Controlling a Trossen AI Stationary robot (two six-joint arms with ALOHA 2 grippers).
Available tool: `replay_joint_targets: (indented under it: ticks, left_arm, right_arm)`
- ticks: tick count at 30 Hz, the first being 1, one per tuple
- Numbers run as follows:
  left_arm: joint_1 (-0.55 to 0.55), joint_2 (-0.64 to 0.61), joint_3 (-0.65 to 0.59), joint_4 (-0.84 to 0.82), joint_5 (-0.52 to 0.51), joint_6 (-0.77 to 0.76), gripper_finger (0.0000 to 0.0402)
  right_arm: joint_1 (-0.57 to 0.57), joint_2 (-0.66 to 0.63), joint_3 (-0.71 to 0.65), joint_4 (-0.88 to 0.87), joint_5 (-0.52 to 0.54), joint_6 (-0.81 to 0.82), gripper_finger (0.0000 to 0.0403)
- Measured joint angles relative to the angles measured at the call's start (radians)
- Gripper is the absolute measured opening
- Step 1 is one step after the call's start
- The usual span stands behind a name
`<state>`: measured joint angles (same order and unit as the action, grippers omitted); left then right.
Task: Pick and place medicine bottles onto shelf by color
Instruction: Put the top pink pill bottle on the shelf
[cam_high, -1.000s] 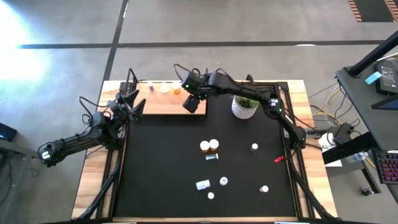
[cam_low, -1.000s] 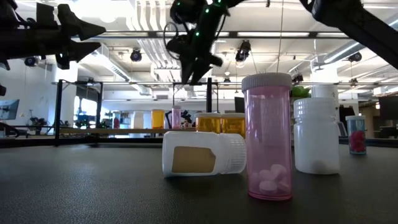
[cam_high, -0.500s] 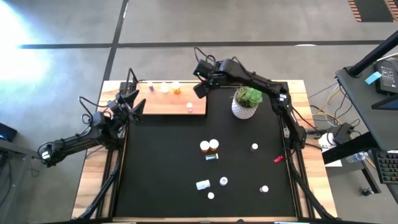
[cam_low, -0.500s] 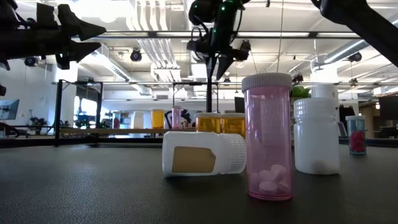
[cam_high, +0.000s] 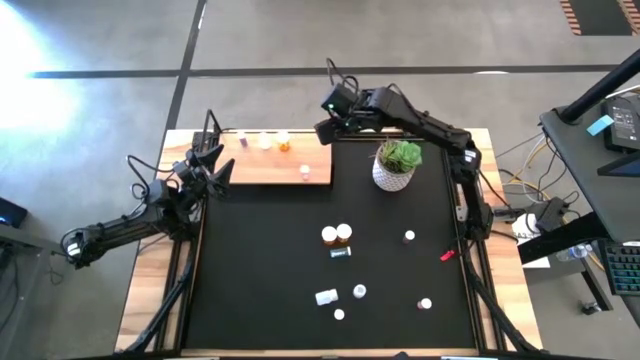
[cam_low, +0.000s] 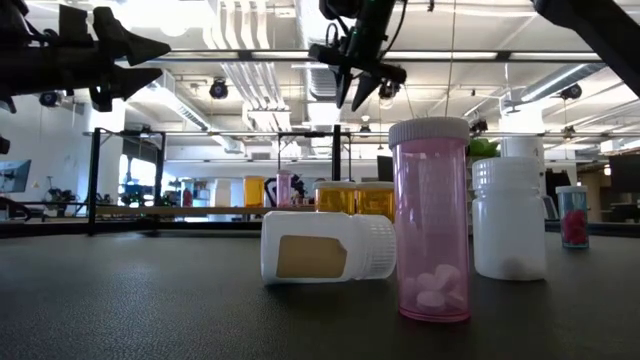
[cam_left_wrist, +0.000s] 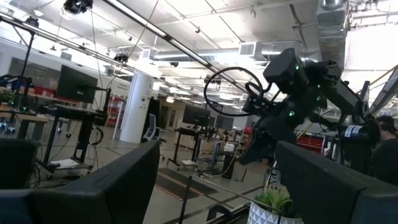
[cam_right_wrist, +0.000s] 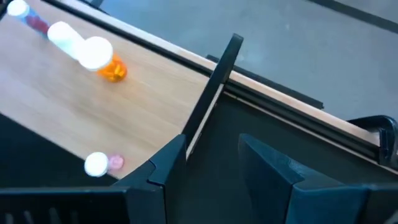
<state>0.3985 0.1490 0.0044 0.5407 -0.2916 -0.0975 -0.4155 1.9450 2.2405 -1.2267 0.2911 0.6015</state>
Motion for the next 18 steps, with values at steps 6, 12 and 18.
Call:
replay_joint_targets:
  ticks: [6,12,18]
  left_arm:
    - [0.000,0.000,0.000,0.000,0.000,0.000,0.0306]
    - [0.000,0.001,0.000,0.000,0.000,0.000,0.0306]
    - [0.000,0.001,0.000,0.000,0.000,0.000,0.0306]
  right_arm:
    - [-0.004,-0.157,-0.291,0.240,-0.010,-0.019,0.0138]
    - [-0.004,-0.365,-0.642,0.515,-0.010,-0.027,0.0138]
    - [-0.003,-0.569,-1.035,0.838,-0.010,-0.026,0.0138]
